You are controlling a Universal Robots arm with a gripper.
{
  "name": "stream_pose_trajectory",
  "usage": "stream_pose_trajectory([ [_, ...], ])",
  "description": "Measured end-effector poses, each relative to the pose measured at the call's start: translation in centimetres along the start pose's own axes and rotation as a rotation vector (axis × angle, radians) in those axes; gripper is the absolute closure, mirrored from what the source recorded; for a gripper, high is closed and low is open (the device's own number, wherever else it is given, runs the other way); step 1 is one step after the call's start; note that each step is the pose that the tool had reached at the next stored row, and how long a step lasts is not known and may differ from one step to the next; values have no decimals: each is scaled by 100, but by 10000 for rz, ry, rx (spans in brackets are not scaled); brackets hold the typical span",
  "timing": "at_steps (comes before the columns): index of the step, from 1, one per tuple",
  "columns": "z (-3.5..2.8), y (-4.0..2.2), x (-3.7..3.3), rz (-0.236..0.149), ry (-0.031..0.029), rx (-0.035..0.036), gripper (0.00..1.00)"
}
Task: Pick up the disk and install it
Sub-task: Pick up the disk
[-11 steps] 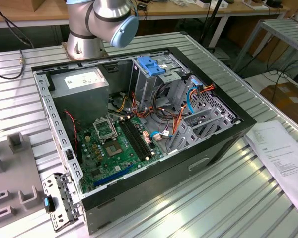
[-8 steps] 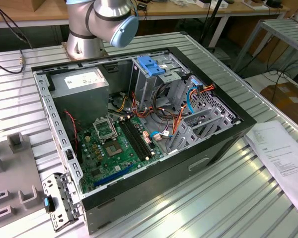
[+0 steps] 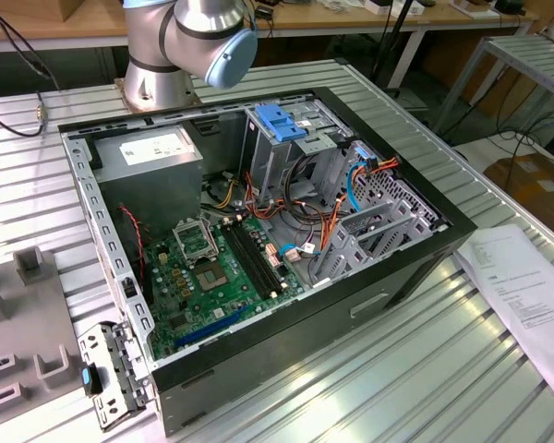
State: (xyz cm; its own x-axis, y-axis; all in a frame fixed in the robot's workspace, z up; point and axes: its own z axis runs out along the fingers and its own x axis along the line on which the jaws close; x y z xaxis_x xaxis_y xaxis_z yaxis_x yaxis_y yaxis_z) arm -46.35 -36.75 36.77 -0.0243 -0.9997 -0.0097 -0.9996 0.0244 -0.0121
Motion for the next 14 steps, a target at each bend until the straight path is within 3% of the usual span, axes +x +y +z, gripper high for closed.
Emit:
stream_pose_trajectory([
  [14, -27, 0, 0, -1, -1, 0, 63],
])
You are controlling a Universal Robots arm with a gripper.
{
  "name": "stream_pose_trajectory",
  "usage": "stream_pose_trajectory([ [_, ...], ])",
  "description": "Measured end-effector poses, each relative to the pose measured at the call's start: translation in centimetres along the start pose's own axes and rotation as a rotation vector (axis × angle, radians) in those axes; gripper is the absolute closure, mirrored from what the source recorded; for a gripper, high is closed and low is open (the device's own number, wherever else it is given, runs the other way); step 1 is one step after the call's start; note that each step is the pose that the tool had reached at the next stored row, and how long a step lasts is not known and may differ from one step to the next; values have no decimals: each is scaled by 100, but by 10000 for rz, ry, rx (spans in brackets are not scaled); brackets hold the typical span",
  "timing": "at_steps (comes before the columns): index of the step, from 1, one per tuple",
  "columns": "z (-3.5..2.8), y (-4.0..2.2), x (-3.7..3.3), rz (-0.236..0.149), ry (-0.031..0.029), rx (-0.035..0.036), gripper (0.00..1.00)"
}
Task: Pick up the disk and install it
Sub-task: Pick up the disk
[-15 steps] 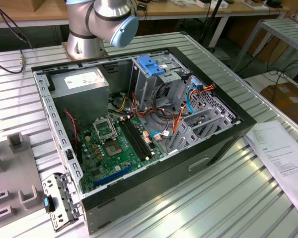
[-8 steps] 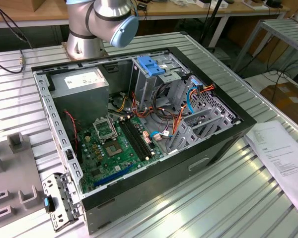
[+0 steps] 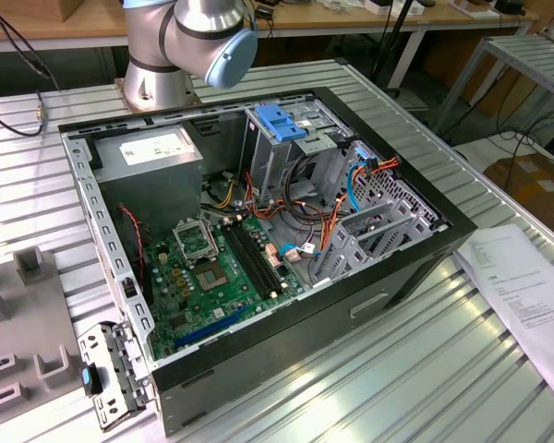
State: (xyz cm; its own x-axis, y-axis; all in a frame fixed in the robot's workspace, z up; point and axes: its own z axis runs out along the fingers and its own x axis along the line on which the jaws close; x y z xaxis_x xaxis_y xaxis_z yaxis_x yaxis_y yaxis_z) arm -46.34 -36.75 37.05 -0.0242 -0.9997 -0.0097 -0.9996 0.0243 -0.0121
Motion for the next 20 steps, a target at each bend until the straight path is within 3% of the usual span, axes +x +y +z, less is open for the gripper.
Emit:
stream_pose_trajectory([
  [16, -22, 0, 0, 0, 1, -2, 63],
  [20, -69, -1, -1, 0, 0, 0, 63],
])
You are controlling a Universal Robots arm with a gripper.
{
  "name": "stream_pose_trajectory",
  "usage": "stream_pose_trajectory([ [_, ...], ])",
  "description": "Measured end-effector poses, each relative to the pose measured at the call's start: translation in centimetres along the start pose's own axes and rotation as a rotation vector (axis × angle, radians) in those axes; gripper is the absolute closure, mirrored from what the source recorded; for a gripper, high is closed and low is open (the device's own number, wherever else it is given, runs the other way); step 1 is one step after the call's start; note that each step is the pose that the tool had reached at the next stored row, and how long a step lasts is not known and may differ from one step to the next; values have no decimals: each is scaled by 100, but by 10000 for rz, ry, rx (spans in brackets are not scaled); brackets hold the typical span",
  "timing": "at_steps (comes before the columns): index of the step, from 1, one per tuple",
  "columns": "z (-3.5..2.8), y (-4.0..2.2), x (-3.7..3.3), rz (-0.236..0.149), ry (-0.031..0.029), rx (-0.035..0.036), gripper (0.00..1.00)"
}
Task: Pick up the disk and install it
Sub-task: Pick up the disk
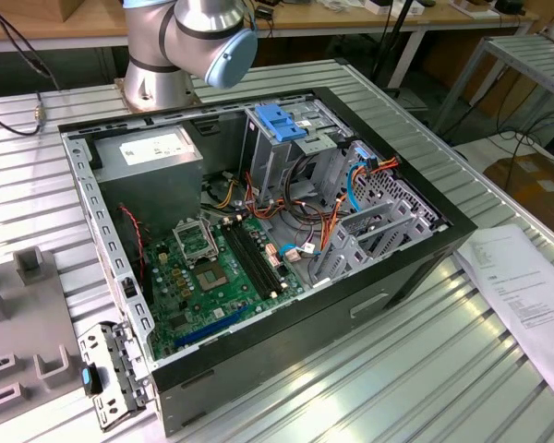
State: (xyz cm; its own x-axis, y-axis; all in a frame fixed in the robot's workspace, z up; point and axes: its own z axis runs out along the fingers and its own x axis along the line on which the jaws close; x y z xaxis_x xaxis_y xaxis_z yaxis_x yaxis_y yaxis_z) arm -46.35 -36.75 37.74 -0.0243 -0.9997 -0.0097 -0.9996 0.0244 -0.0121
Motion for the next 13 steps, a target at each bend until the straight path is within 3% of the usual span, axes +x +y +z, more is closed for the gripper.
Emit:
stream_pose_trajectory([
  [13, -150, -3, -1, 0, 1, -1, 63],
])
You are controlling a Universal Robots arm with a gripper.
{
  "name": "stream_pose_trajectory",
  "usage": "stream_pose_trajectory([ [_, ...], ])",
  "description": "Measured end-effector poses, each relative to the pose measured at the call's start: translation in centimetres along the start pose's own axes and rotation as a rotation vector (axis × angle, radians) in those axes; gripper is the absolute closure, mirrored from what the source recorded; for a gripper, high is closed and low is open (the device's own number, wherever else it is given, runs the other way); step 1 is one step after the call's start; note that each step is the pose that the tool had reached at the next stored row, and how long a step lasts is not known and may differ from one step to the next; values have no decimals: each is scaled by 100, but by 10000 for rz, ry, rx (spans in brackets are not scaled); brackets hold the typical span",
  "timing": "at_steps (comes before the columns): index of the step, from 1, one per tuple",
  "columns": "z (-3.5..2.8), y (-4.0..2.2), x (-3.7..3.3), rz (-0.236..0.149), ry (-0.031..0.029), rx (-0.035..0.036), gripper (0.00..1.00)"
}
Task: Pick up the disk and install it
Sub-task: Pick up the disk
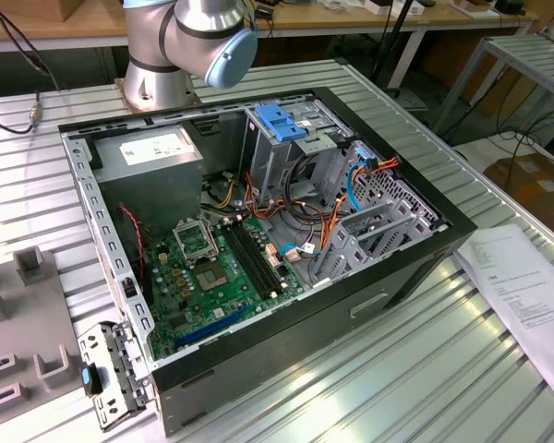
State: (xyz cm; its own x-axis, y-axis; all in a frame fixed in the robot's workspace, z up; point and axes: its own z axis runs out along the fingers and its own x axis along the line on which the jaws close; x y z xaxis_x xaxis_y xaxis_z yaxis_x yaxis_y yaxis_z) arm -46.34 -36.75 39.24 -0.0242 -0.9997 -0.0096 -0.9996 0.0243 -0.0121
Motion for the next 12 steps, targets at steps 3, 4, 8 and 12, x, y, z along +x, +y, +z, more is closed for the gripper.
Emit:
stream_pose_trajectory([
  [3, -43, -1, 0, 0, 0, 0, 63],
  [4, -56, -1, 0, 0, 0, 0, 63],
  [8, -106, -2, -1, 0, 0, 1, 63],
  [12, -152, -3, -1, 0, 0, 0, 63],
])
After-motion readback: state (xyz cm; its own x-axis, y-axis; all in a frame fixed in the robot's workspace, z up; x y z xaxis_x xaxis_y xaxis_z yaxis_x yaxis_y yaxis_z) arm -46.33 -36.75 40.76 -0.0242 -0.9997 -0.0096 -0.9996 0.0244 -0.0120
